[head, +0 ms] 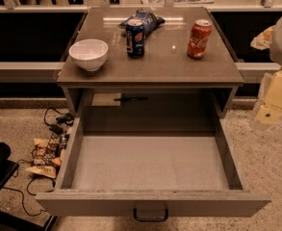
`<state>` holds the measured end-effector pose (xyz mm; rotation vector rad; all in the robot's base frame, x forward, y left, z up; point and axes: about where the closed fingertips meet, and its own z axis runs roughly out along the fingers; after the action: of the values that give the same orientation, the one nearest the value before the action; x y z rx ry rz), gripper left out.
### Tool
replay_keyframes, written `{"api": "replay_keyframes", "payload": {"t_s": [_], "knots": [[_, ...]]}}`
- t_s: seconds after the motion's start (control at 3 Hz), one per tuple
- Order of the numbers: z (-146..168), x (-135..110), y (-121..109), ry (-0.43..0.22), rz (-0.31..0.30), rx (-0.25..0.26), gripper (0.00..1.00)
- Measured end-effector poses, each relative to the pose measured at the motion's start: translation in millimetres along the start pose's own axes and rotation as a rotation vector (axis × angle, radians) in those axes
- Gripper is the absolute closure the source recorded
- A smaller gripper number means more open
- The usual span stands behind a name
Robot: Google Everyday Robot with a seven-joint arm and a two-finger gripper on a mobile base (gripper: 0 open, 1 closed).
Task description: Close top drawer
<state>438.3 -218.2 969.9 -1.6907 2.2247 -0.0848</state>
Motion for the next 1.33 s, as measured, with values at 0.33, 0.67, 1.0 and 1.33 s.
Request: {"api": "replay_keyframes", "payload": {"t_s": [0.33, 0.67, 1.0, 1.33], "knots": [[31, 21, 29, -0.073, 0.061, 0.002, 0.02], [69, 47, 59, -0.118, 0.123, -0.002, 0.25], [102, 65, 95, -0.160, 0.161, 0.009, 0.48], [136, 79, 137, -0.202, 0.168, 0.002, 0.72]]}}
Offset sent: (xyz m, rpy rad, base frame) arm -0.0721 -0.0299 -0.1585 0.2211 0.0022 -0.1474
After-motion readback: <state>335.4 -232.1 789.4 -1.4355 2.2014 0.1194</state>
